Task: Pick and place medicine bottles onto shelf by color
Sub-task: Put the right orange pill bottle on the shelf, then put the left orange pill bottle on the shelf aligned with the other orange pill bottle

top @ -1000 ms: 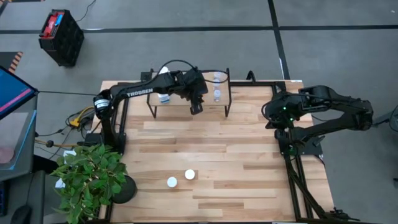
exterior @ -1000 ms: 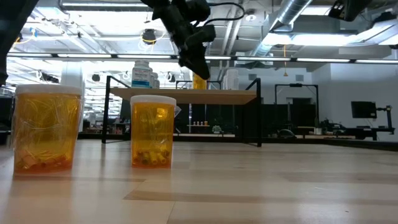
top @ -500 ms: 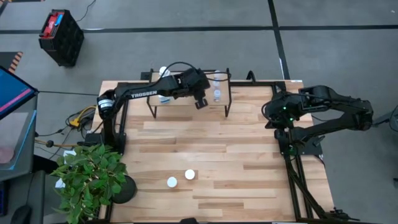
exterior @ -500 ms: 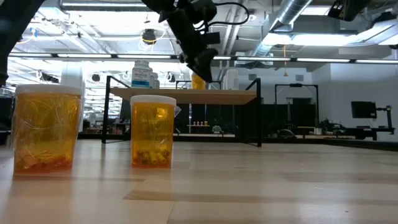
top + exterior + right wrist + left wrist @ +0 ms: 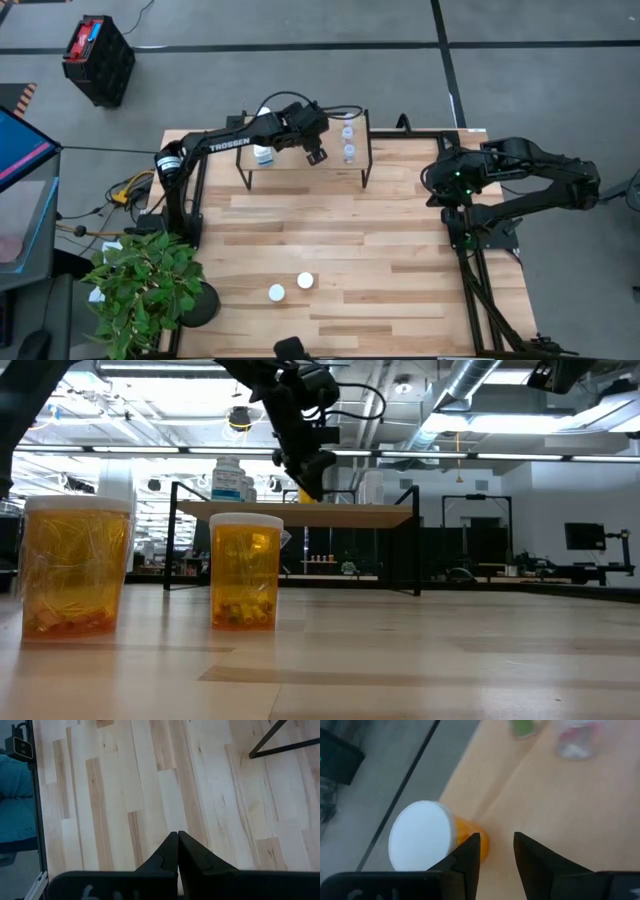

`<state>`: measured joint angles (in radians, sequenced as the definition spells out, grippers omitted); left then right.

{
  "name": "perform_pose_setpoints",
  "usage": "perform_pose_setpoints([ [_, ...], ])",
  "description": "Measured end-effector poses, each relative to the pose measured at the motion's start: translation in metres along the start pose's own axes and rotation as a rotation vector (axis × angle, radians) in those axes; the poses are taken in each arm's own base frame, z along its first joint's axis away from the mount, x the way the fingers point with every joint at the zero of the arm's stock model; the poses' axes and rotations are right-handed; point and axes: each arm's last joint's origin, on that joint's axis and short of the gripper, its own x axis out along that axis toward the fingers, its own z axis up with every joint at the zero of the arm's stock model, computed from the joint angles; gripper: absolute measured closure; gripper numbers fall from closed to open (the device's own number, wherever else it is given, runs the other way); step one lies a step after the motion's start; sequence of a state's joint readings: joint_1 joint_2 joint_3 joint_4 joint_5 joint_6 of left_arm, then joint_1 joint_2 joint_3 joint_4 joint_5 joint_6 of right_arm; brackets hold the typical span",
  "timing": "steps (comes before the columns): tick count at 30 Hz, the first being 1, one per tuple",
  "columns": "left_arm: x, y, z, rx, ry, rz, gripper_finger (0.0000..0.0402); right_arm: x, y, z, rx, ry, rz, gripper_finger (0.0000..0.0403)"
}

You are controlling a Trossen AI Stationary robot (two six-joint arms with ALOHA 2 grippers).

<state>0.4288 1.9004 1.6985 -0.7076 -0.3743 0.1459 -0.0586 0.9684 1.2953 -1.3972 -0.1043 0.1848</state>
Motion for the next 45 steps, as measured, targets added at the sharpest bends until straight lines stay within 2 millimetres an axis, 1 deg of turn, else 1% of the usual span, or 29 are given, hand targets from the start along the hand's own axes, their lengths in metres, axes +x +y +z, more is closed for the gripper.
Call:
perform_pose_setpoints([
  [3, 0.001, 0.004, -0.002, -0.003, 0.018, 0.032, 0.0294, 0.0, 0.0, 0.0, 0.0, 0.0, 0.0, 0.0377],
  [6, 0.002, 0.006, -0.003, -0.006, 0.023, 0.025, 0.0294, 0.0, 0.0, 0.0, 0.0, 0.0, 0.0, 0.0377],
  [10, 0.0, 0.003, -0.001, 0.001, 0.003, -0.029, 0.0294, 0.0, 0.0, 0.0, -0.001, 0.0, 0.0, 0.0377],
  [12, -0.007, -0.003, 0.004, 0.018, -0.009, -0.105, 0.0294, 0.0, 0.0, 0.0, -0.002, 0.0, 0.0, 0.0377],
  [14, -0.02, -0.01, 0.009, 0.04, -0.017, -0.205, 0.0294, 0.0, 0.0, 0.0, -0.001, 0.0, 0.0, 0.0377],
  [18, -0.059, -0.028, 0.016, 0.135, 0.035, -0.413, 0.0294, 0.0, 0.0, 0.0, -0.001, 0.0, 0.0, 0.0377],
  [20, -0.08, -0.037, 0.012, 0.239, 0.095, -0.515, 0.0294, 0.0, 0.0, 0.0, -0.001, 0.0, 0.0, 0.0377],
  [22, -0.097, -0.047, 0.005, 0.298, 0.177, -0.612, 0.0294, 0.0, 0.0, 0.0, -0.001, 0.0, 0.0, 0.0377],
  [26, -0.116, -0.072, -0.008, 0.352, 0.297, -0.726, 0.0293, 0.0, 0.0, 0.002, -0.001, -0.017, 0.003, 0.0377],
  [29, -0.129, -0.09, -0.014, 0.415, 0.32, -0.756, 0.0285, 0.0, 0.001, 0.003, -0.002, -0.031, 0.006, 0.0377],
  [32, -0.138, -0.107, -0.019, 0.466, 0.326, -0.775, 0.0265, 0.001, 0.001, 0.005, -0.002, -0.034, 0.007, 0.0377],
  [35, -0.146, -0.118, -0.026, 0.457, 0.381, -0.779, 0.0233, 0.003, 0.001, 0.007, -0.002, -0.03, 0.006, 0.0377],
  [37, -0.147, -0.127, -0.031, 0.431, 0.422, -0.769, 0.0208, 0.006, 0.001, 0.009, 0.003, -0.018, 0.004, 0.0377],
  [41, -0.149, -0.142, -0.044, 0.366, 0.524, -0.699, 0.0161, 0.014, 0.001, 0.015, 0.076, 0.017, -0.001, 0.0377],
  [45, -0.151, -0.157, -0.057, 0.38, 0.583, -0.676, 0.0125, 0.023, 0.002, 0.021, 0.084, 0.057, -0.01, 0.0377],
])
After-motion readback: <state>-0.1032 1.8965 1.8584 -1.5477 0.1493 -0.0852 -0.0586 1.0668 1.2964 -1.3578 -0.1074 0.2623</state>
